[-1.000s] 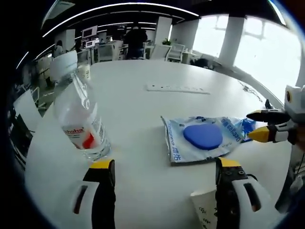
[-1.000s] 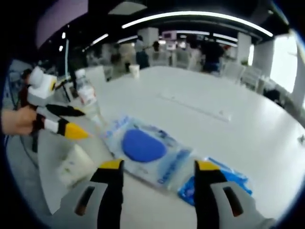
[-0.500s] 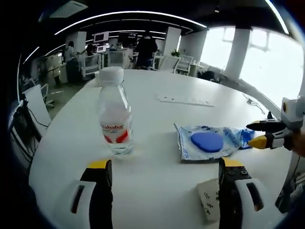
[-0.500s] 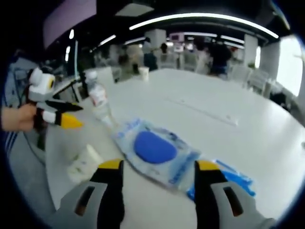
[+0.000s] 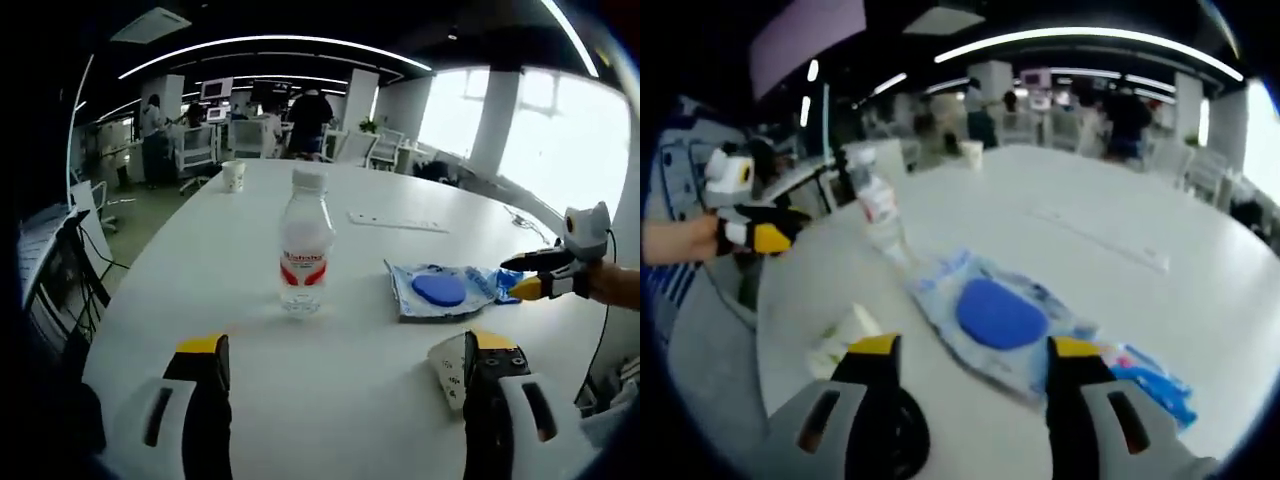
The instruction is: Arrange the tabletop items into an orderly group along one side of the table until the central work area is clear of visible clutter.
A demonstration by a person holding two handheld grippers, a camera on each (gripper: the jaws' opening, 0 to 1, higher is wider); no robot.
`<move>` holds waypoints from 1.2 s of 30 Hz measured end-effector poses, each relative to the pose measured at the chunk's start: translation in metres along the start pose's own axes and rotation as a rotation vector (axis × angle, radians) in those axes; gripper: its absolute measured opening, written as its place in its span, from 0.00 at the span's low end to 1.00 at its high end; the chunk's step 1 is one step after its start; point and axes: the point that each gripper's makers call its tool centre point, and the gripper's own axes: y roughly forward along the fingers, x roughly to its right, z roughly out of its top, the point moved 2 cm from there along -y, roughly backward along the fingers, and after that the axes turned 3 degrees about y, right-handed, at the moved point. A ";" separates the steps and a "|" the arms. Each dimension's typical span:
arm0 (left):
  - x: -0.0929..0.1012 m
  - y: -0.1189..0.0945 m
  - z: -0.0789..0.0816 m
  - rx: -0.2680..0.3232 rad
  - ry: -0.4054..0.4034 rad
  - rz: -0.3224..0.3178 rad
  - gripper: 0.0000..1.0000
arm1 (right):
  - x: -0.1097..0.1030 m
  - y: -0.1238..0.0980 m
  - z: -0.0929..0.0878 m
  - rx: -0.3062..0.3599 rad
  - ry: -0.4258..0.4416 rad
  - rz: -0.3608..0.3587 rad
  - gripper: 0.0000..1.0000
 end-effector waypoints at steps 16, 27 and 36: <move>-0.027 -0.065 -0.019 0.020 0.049 -0.092 1.00 | -0.031 0.006 0.016 0.050 -0.032 0.110 0.53; -0.042 -0.083 -0.034 -0.014 0.064 -0.085 1.00 | -0.072 0.029 0.020 0.000 -0.122 0.263 0.54; -0.038 -0.089 -0.037 -0.021 0.056 -0.109 1.00 | -0.082 0.046 0.009 -0.103 -0.056 0.389 0.52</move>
